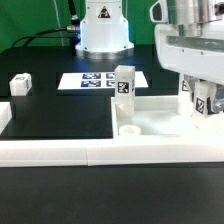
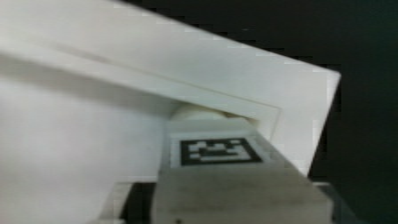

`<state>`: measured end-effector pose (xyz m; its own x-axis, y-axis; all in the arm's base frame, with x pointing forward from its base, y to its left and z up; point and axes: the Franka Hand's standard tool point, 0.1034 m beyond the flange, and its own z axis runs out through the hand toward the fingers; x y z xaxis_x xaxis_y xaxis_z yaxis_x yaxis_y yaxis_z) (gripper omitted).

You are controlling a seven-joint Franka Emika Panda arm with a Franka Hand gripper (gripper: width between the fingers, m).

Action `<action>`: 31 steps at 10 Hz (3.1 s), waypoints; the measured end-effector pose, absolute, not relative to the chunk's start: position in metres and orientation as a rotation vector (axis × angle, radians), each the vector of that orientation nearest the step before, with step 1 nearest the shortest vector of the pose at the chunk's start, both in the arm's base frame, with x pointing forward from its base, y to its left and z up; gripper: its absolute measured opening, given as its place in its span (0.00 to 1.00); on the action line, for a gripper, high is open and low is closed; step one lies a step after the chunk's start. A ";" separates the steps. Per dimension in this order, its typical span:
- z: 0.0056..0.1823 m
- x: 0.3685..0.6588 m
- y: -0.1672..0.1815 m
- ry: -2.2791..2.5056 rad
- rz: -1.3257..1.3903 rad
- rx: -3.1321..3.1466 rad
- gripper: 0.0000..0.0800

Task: Assemble square table

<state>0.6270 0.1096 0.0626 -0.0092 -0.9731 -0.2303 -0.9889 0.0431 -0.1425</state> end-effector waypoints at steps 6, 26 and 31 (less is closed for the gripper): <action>0.063 0.626 0.113 1.832 0.075 -2.235 0.80; 0.064 0.629 0.121 2.230 0.086 -1.923 0.36; 0.061 0.630 0.123 2.434 0.097 -1.564 0.68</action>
Offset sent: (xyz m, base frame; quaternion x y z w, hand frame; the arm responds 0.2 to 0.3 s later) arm 0.0000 0.0000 0.0000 0.0000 0.0000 -0.0650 0.9979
